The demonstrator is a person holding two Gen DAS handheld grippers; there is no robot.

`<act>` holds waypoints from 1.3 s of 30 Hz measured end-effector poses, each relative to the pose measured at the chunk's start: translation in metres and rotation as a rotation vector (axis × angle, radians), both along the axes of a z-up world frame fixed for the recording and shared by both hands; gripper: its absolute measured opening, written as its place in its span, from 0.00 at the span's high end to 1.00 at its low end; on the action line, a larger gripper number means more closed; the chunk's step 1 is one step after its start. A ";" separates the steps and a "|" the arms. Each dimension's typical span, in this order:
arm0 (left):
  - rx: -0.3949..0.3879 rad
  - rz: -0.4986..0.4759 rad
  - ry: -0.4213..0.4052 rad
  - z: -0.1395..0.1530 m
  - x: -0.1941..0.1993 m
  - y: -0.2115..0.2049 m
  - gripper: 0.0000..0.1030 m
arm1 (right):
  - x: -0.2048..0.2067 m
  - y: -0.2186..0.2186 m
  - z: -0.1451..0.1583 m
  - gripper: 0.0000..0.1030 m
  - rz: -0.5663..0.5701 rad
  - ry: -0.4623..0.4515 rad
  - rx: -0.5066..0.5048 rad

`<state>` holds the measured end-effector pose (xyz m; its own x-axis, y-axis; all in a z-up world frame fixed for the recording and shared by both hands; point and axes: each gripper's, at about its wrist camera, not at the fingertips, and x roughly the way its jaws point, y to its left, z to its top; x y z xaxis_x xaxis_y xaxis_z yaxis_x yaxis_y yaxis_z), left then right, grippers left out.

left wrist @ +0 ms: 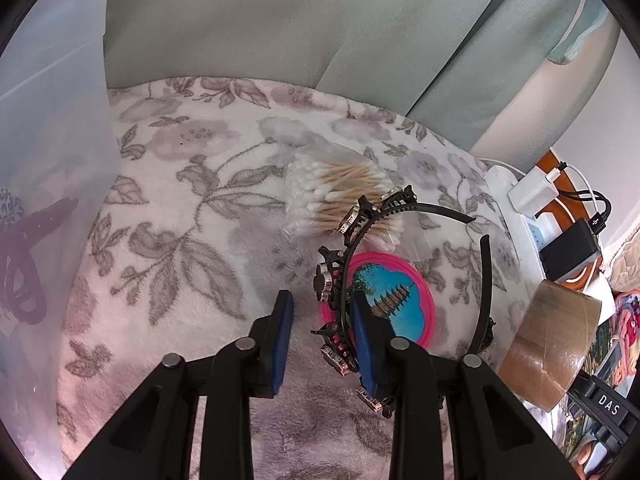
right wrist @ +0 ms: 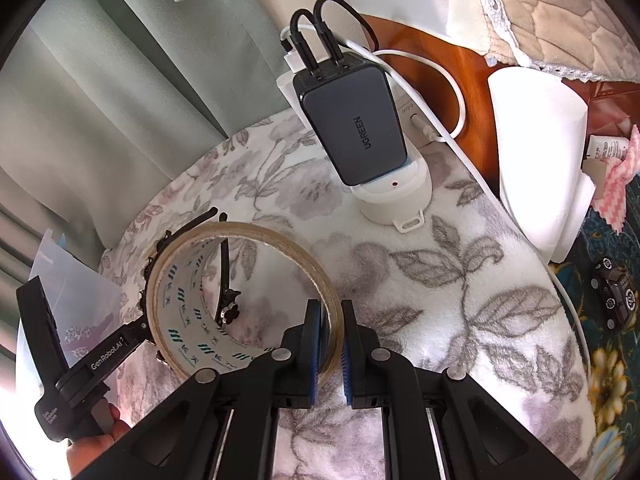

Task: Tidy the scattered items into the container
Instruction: 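Grasp the black studded headband with the left tool while the right tool holds the tape roll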

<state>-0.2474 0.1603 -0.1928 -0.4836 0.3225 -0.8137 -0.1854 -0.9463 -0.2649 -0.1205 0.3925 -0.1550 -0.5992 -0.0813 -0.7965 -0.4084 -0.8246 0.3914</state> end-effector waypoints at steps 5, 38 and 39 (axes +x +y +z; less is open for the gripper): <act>0.016 0.013 -0.009 0.001 0.000 -0.001 0.83 | 0.004 0.000 -0.002 0.89 0.002 0.005 -0.013; 0.131 0.017 0.286 0.156 0.128 -0.054 0.91 | 0.096 -0.057 0.137 0.92 0.033 0.280 0.065; 0.136 0.018 0.299 0.162 0.133 -0.057 0.91 | 0.099 -0.060 0.144 0.92 0.039 0.293 0.072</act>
